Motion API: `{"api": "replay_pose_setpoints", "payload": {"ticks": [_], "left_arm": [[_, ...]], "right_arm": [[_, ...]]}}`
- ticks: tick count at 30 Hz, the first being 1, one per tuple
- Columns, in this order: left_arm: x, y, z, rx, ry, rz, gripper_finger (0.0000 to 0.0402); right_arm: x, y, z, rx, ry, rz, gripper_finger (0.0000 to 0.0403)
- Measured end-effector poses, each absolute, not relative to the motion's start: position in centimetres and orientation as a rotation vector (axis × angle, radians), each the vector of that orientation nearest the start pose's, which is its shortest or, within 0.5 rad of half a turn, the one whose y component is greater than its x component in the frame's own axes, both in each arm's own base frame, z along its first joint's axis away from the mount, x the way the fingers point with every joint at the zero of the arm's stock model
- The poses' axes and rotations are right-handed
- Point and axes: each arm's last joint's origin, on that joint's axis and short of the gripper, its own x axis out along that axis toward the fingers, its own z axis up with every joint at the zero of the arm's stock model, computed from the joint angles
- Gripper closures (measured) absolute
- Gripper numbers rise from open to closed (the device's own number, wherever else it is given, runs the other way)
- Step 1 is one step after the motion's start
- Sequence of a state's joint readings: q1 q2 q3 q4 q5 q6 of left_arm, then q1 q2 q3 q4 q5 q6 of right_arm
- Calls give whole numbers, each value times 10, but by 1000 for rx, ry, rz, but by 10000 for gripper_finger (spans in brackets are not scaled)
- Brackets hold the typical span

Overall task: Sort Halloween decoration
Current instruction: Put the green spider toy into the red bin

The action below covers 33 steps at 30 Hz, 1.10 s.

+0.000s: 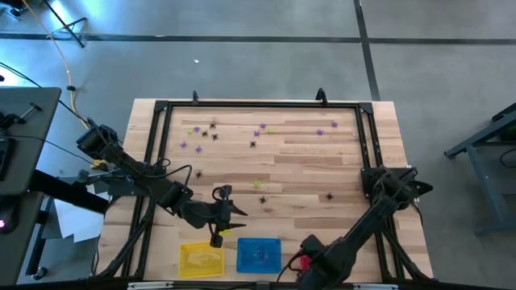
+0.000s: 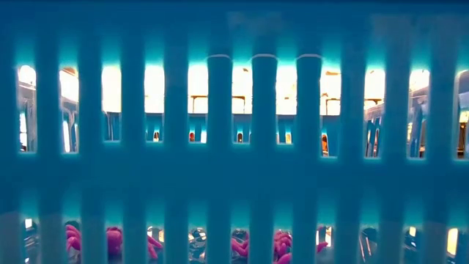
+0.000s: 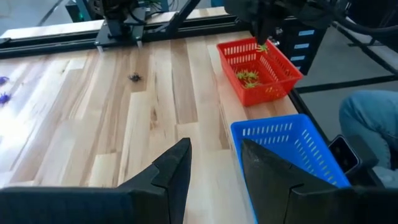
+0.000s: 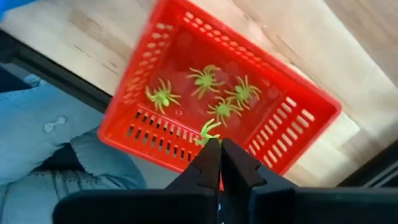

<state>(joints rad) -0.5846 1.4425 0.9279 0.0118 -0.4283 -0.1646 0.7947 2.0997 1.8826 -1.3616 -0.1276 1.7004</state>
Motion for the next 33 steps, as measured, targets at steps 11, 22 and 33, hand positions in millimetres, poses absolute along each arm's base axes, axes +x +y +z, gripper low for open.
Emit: {"api": "replay_pose_setpoints", "payload": {"ticks": [11, 22, 33], "left_arm": [[263, -161, 246, 92, 520, -136, 273], [222, -121, 227, 31, 1003, 141, 273], [202, -87, 187, -32, 1240, 357, 273]], "right_arm": [[288, 285, 241, 724, 1648, -610, 301], [316, 240, 241, 507, 1614, -564, 284], [345, 170, 243, 201, 1665, -501, 285]]}}
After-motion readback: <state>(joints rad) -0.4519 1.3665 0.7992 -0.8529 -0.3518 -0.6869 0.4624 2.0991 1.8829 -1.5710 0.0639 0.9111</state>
